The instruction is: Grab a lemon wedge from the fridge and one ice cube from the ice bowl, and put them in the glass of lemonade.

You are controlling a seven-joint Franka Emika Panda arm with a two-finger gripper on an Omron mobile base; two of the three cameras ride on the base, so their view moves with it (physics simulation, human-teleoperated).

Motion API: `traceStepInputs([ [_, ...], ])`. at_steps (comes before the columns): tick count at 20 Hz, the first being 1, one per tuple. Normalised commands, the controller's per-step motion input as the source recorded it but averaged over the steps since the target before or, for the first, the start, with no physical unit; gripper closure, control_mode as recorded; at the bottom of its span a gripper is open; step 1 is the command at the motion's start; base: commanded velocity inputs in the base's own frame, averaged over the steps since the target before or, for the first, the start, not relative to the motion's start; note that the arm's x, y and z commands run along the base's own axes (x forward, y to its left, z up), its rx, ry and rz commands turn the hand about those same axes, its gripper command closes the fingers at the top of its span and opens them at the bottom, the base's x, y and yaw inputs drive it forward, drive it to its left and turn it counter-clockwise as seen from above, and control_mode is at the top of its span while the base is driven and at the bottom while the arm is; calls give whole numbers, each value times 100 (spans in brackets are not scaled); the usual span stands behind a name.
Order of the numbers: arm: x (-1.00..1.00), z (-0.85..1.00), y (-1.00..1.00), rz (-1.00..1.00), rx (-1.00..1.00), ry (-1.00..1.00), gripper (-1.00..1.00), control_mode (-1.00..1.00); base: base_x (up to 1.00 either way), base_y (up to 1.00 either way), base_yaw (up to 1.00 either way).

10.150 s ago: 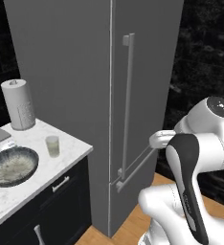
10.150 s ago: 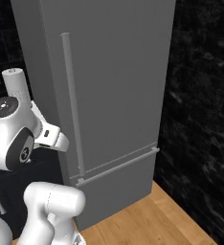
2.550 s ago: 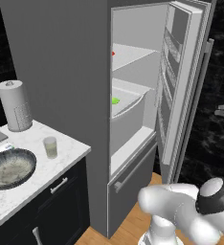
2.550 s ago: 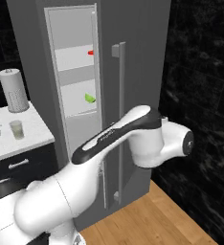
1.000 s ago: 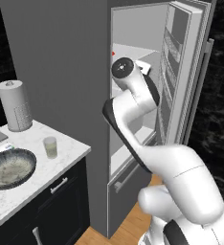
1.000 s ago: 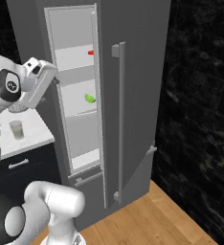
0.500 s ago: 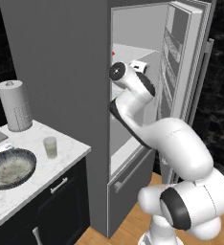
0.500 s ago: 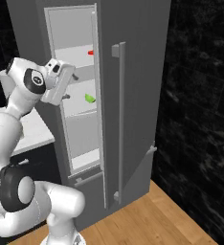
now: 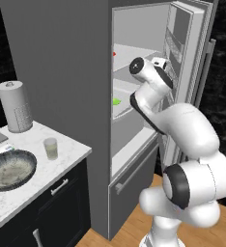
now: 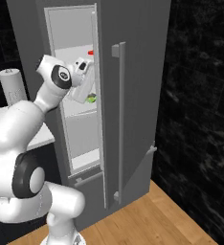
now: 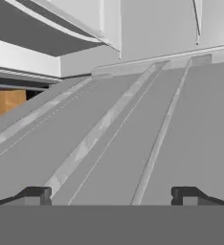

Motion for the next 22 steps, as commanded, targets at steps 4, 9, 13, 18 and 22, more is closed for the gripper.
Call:
traceStepInputs([
  [4,0,0,-98,-12,0,0,-100,-100,0,0,0],
  [9,0,0,-100,-16,0,-4,-100,-100,0,0,0],
  [13,0,0,-100,-13,0,-7,-100,-100,0,0,0],
  [18,5,0,-100,-9,0,-5,-100,-100,0,0,0],
  [22,24,1,-100,-4,0,-5,-100,-100,0,0,0],
])
